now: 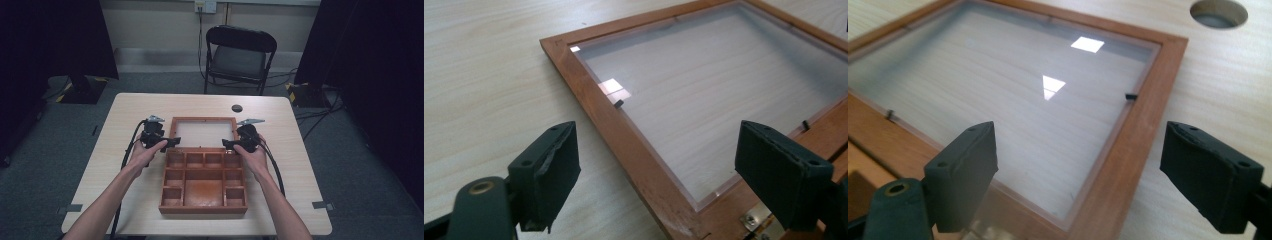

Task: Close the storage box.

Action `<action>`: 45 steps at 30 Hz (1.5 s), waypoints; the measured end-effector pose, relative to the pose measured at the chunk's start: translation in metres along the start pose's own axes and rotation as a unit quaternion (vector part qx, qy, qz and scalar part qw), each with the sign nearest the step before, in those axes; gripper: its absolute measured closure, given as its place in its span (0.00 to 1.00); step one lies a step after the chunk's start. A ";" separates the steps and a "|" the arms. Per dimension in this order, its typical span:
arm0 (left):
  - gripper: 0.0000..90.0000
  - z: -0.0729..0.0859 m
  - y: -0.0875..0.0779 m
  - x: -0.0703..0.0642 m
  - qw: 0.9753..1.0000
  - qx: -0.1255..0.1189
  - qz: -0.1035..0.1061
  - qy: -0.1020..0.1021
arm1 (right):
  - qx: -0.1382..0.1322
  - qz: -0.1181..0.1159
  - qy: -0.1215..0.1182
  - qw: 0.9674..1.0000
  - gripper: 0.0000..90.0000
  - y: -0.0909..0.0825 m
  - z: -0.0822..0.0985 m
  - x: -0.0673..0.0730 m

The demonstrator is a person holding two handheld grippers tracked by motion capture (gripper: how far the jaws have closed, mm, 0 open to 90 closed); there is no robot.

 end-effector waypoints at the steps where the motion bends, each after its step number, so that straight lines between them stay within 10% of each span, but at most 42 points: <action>1: 0.19 0.001 0.001 0.000 1.000 0.002 0.003 -0.005 | 0.005 0.004 0.005 1.000 0.16 0.001 0.001 -0.001; 19: 0.14 0.007 0.023 -0.010 1.000 0.021 0.001 -0.021 | 0.012 -0.025 0.089 0.996 0.12 0.020 0.010 -0.009; 32: 0.08 0.013 0.029 -0.006 0.996 0.025 0.023 -0.083 | 0.032 -0.052 0.139 0.988 0.11 0.025 0.012 -0.011; 45: 0.08 0.013 0.032 -0.004 0.993 0.037 0.042 -0.104 | 0.044 -0.043 0.132 0.989 0.12 0.025 0.009 -0.009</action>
Point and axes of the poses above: each handheld gripper's, and its own axes: y roughly forward along the jaws, z roughly out of its underside, x roughly to its left, the point moved 5 cm from there along y, roughly forward along the jaws, and after that the axes turned 7 degrees about -x, right-handed, at the moved point
